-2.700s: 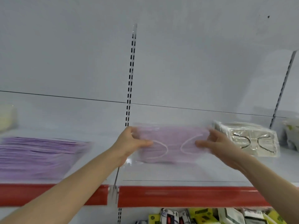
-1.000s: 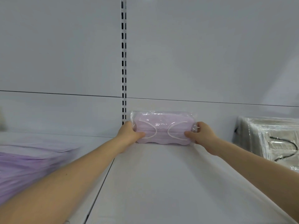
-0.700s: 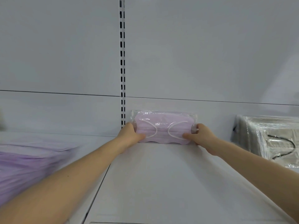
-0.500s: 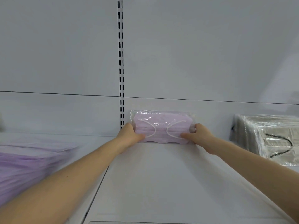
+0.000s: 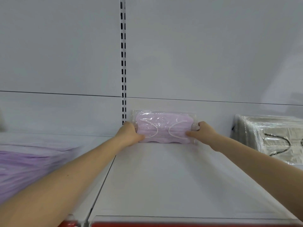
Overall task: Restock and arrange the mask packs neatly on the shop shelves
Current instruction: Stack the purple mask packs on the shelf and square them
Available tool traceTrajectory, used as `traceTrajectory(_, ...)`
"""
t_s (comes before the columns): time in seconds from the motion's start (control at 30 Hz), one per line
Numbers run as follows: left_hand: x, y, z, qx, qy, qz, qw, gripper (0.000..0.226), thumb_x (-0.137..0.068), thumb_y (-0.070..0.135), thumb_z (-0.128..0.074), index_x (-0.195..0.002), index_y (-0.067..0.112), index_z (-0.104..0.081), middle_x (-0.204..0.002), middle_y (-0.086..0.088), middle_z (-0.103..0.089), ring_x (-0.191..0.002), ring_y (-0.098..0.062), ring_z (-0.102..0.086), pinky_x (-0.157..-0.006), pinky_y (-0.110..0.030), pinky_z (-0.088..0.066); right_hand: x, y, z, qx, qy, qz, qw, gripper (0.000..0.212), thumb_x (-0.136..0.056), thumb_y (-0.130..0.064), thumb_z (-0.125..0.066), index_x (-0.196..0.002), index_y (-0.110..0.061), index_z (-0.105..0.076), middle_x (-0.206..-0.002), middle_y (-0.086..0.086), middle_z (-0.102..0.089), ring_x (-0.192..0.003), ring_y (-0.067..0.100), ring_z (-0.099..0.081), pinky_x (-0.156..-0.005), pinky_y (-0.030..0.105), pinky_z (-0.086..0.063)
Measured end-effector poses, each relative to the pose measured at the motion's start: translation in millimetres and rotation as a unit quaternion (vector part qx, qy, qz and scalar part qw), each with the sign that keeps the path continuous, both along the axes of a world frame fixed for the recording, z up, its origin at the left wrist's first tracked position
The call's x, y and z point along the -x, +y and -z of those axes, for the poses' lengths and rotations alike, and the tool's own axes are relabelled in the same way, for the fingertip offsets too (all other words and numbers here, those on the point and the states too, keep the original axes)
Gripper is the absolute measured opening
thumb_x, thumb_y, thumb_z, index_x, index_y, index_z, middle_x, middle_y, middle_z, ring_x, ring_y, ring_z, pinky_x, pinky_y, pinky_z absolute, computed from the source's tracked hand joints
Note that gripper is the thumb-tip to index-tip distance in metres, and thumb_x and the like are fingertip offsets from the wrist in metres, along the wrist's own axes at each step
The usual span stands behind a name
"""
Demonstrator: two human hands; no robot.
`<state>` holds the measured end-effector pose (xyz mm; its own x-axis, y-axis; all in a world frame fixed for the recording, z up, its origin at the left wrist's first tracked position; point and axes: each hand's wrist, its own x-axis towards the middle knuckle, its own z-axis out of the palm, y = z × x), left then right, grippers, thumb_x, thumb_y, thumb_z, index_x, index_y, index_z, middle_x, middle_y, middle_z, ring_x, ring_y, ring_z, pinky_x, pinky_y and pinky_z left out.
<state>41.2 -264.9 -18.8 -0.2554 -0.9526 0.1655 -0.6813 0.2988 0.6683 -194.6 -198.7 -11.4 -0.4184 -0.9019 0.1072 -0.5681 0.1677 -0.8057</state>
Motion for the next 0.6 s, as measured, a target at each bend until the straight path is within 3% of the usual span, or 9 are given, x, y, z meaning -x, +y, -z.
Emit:
traceTrajectory(0.1,-5.6,16.0,-10.2,0.034,-0.101,-0.003,0.994,0.027,-0.084,0.03,-0.062,-0.094,0.009,-0.048,-0.098,-0.01,-0.053,-0.092,-0.027,-0.056,-0.071,-0.027,-0.041,-1.8,9.8,-11.1,0.02,0.034,0.022,0.999,0.058,-0.088,-0.022,-0.063,-0.132,0.002,-0.035,-0.126,0.016,-0.047,-0.114,0.031,-0.048,-0.092,0.036,-0.04)
traceTrajectory(0.23,-8.1,44.6,-20.2,0.08,-0.135,0.028,0.987,0.035,-0.087,0.036,-0.058,-0.104,0.005,-0.055,-0.108,-0.012,-0.06,-0.097,-0.028,-0.056,-0.072,-0.026,-0.039,-15.2,23.9,-26.5,0.05,0.044,0.02,0.998,0.058,-0.088,-0.024,-0.062,-0.137,-0.004,-0.036,-0.136,0.014,-0.043,-0.122,0.029,-0.044,-0.093,0.033,-0.037)
traceTrajectory(0.33,-19.3,72.2,-29.0,0.112,-0.091,0.042,0.989,0.035,-0.088,0.035,-0.057,-0.104,0.004,-0.058,-0.106,-0.01,-0.061,-0.087,-0.022,-0.052,-0.069,-0.026,-0.038,-39.8,33.9,-38.9,0.087,0.025,0.0,0.996,0.052,-0.088,-0.024,-0.061,-0.133,-0.006,-0.042,-0.128,0.01,-0.049,-0.112,0.026,-0.049,-0.09,0.031,-0.038)
traceTrajectory(0.43,-43.7,91.0,-34.3,0.127,-0.05,0.04,0.99,0.029,-0.087,0.038,-0.058,-0.072,0.013,-0.055,-0.075,-0.001,-0.054,-0.072,-0.02,-0.048,-0.061,-0.026,-0.034,-77.8,42.4,-50.2,0.094,-0.054,-0.058,0.992,0.045,-0.089,-0.02,-0.061,-0.128,-0.003,-0.047,-0.111,0.011,-0.054,-0.1,0.028,-0.058,-0.088,0.036,-0.048)
traceTrajectory(0.47,-54.2,96.0,-36.7,0.132,-0.044,0.034,0.99,0.029,-0.087,0.039,-0.059,-0.07,0.017,-0.052,-0.073,0.002,-0.05,-0.071,-0.018,-0.047,-0.062,-0.025,-0.035,-92.9,44.9,-52.8,0.086,-0.09,-0.092,0.988,0.041,-0.09,-0.018,-0.06,-0.125,-0.001,-0.049,-0.107,0.012,-0.055,-0.094,0.028,-0.06,-0.083,0.035,-0.05)
traceTrajectory(0.5,-65.6,97.9,-38.9,0.138,-0.044,0.025,0.989,0.024,-0.086,0.041,-0.059,-0.078,0.019,-0.055,-0.08,0.002,-0.051,-0.077,-0.018,-0.05,-0.068,-0.025,-0.039,-108.8,46.5,-54.8,0.072,-0.123,-0.126,0.982,0.036,-0.091,-0.018,-0.059,-0.121,0.0,-0.051,-0.103,0.013,-0.055,-0.089,0.027,-0.061,-0.079,0.034,-0.051)
traceTrajectory(0.57,-89.8,98.2,-44.9,0.145,-0.059,-0.005,0.988,0.036,-0.086,0.043,-0.059,-0.101,0.01,-0.063,-0.099,-0.001,-0.058,-0.096,-0.02,-0.055,-0.084,-0.028,-0.044,-140.2,45.8,-55.6,0.03,-0.179,-0.18,0.967,0.027,-0.092,-0.019,-0.058,-0.112,-0.001,-0.051,-0.097,0.016,-0.056,-0.081,0.028,-0.063,-0.078,0.036,-0.054)
traceTrajectory(0.6,-103.2,97.1,-48.3,0.148,-0.067,-0.02,0.986,0.038,-0.087,0.043,-0.058,-0.102,0.008,-0.063,-0.1,-0.002,-0.06,-0.097,-0.021,-0.056,-0.084,-0.029,-0.045,-155.8,43.9,-54.8,0.005,-0.202,-0.201,0.959,0.027,-0.092,-0.021,-0.058,-0.11,-0.002,-0.05,-0.096,0.018,-0.057,-0.078,0.029,-0.065,-0.077,0.037,-0.055)
